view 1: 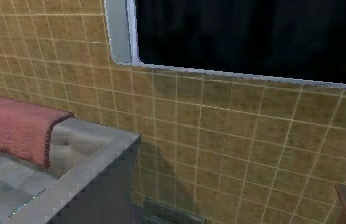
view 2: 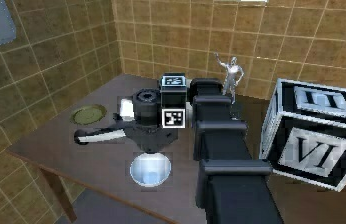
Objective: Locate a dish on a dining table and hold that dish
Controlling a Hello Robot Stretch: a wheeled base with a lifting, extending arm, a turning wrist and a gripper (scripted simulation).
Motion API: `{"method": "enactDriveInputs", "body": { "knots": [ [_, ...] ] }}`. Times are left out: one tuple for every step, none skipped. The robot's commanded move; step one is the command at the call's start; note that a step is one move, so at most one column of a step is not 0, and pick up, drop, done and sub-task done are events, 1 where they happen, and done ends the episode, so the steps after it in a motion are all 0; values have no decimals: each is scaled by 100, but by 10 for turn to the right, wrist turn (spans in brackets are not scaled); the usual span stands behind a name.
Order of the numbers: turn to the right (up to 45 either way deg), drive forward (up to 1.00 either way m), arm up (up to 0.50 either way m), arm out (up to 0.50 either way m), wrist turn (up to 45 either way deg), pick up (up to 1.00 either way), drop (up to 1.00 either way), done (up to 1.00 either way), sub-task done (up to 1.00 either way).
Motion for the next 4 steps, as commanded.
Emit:
{"method": "enactDriveInputs", "body": {
  "knots": [
    [0,0,0,0,300,0,0,0,0],
    [0,0,-28,0,0,0,0,0,0],
    [0,0,0,0,0,100,0,0,0],
    [0,0,10,0,0,0,0,0,0]
  ]
}}
